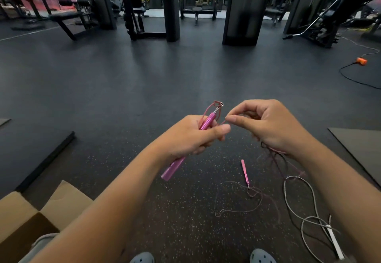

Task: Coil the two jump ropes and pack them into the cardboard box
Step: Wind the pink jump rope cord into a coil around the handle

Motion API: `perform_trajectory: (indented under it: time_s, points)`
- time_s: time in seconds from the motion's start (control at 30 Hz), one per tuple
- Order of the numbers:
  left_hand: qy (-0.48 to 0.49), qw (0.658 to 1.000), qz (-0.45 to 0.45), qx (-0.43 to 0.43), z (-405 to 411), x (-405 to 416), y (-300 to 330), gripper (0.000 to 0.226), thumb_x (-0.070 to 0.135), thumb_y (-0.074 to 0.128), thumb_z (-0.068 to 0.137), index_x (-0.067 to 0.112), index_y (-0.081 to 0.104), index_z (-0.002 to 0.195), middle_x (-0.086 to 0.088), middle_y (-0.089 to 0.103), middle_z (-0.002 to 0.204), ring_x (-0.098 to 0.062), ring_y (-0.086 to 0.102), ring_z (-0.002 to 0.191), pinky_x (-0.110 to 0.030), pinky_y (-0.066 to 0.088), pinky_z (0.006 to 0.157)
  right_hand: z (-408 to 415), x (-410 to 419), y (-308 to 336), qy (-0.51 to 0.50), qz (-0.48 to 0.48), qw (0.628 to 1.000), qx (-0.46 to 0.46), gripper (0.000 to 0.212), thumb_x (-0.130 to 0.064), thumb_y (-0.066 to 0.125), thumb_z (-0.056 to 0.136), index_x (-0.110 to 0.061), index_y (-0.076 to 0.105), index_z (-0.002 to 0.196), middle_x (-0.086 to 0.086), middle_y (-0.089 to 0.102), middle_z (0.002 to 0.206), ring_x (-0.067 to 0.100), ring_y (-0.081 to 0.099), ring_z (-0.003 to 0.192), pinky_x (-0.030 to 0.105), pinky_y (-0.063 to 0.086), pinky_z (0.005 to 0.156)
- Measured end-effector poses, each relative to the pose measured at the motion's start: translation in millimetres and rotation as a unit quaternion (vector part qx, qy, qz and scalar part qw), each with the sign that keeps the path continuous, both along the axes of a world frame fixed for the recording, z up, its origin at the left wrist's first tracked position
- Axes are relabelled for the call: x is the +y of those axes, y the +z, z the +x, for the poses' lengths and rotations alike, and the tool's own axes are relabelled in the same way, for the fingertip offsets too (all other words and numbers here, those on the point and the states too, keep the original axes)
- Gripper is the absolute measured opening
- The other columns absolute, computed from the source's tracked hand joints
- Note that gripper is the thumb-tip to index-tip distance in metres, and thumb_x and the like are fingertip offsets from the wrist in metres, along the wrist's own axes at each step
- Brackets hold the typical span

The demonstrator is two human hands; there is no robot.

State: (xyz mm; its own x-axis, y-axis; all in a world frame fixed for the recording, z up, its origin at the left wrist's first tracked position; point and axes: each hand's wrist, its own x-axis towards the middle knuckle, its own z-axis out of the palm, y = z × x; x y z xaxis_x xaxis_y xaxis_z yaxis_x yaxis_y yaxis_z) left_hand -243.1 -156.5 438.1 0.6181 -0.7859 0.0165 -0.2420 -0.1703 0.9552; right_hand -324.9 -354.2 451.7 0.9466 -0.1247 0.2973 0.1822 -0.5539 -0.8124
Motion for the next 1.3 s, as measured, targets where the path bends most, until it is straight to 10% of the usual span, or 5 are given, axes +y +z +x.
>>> perform_trajectory:
  time_s: [0.27, 0.53, 0.73, 0.97, 1.3]
  points:
    - [-0.015, 0.977, -0.147, 0.152, 1.1, 1.3, 0.0, 0.027, 0.016, 0.048, 0.105, -0.002, 0.068, 0.104, -0.008, 0.074, 0.074, -0.014, 0.069, 0.057, -0.024, 0.057, 0.062, 4.8, -7.8, -14.5, -0.042, 0.001, 0.999, -0.012, 0.016, -0.032, 0.070, 0.094, -0.018, 0.074, 0.089, 0.004, 0.060, 0.067, 0.010, 0.048, 0.061, 0.027, 0.039, 0.060]
    - [0.014, 0.965, -0.171, 0.197, -3.3, -1.4, 2.0, 0.032, 0.027, 0.053, 0.103, 0.003, 0.071, 0.093, 0.008, 0.037, 0.045, -0.004, 0.029, 0.029, -0.022, 0.036, 0.041, 4.2, 2.5, -16.4, -0.031, 0.021, 0.998, -0.047, 0.011, -0.022, 0.061, 0.101, -0.020, 0.072, 0.100, 0.004, 0.068, 0.077, 0.018, 0.052, 0.065, 0.032, 0.044, 0.062]
    - [0.027, 0.951, -0.183, 0.247, -7.8, 0.7, 5.9, 0.031, 0.017, 0.045, 0.106, 0.001, 0.070, 0.099, -0.001, 0.070, 0.063, -0.011, 0.067, 0.052, -0.018, 0.052, 0.047, 6.2, 8.0, -25.9, -0.067, 0.078, 0.995, -0.020, 0.018, -0.032, 0.068, 0.095, -0.015, 0.070, 0.091, -0.001, 0.062, 0.055, 0.011, 0.034, 0.043, 0.020, 0.029, 0.043]
    - [0.047, 0.944, -0.212, 0.248, -9.9, -1.7, 5.7, 0.044, 0.034, 0.052, 0.101, 0.011, 0.072, 0.070, 0.006, 0.039, 0.035, -0.004, 0.029, 0.022, -0.022, 0.013, 0.035, 6.8, 15.1, -20.4, -0.038, 0.146, 0.988, -0.045, 0.011, -0.009, 0.058, 0.102, -0.011, 0.068, 0.107, 0.005, 0.078, 0.080, 0.013, 0.048, 0.051, 0.023, 0.042, 0.049]
    - [-0.008, 0.884, -0.303, 0.355, -17.5, -3.2, 15.9, 0.035, 0.020, 0.042, 0.105, -0.003, 0.066, 0.113, 0.005, 0.071, 0.069, -0.004, 0.069, 0.056, -0.017, 0.055, 0.052, 10.4, 20.0, -33.6, -0.050, 0.195, 0.979, -0.007, 0.009, -0.020, 0.066, 0.097, -0.018, 0.066, 0.088, 0.005, 0.067, 0.061, 0.016, 0.037, 0.044, 0.026, 0.029, 0.045]
